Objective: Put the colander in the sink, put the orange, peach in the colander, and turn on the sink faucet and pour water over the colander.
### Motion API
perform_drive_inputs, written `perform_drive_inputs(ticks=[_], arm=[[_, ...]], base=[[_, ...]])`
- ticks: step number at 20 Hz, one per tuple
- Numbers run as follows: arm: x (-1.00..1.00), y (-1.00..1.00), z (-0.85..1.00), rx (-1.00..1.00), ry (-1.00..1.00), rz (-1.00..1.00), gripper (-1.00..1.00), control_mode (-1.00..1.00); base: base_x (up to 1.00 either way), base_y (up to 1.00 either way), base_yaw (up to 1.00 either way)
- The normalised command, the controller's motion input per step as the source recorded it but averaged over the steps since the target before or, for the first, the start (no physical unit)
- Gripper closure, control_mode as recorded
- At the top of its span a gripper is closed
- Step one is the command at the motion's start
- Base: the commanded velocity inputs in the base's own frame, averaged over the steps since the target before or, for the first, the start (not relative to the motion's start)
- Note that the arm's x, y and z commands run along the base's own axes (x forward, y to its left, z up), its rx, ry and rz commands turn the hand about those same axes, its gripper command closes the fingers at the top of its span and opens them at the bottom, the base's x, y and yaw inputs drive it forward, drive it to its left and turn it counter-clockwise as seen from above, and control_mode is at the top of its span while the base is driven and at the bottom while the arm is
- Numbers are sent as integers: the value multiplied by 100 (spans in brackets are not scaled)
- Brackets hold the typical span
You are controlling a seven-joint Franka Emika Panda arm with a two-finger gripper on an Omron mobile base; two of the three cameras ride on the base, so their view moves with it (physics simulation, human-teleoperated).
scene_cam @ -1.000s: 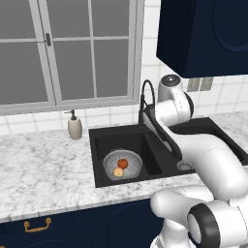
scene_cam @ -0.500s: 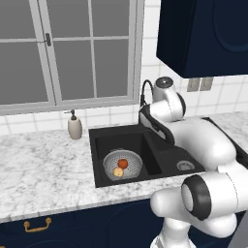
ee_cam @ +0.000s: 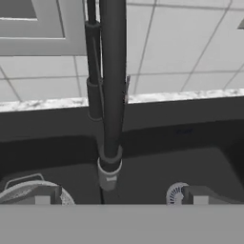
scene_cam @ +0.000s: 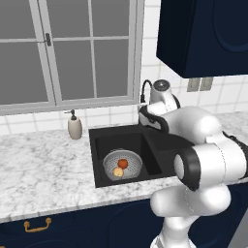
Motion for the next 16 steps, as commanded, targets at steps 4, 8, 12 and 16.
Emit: perform_drive_inputs(ticks=[4, 8, 12, 16], arm=[[61, 0, -20, 3, 0, 0, -100, -100], [58, 0, -25, 0, 0, 0, -100, -100], [49, 0, -21, 0, 0, 0, -100, -100], [40, 6, -17, 0, 0, 0, -100, -100]], base=[[0, 0, 0], [0, 0, 0], [0, 0, 0], [0, 0, 0]])
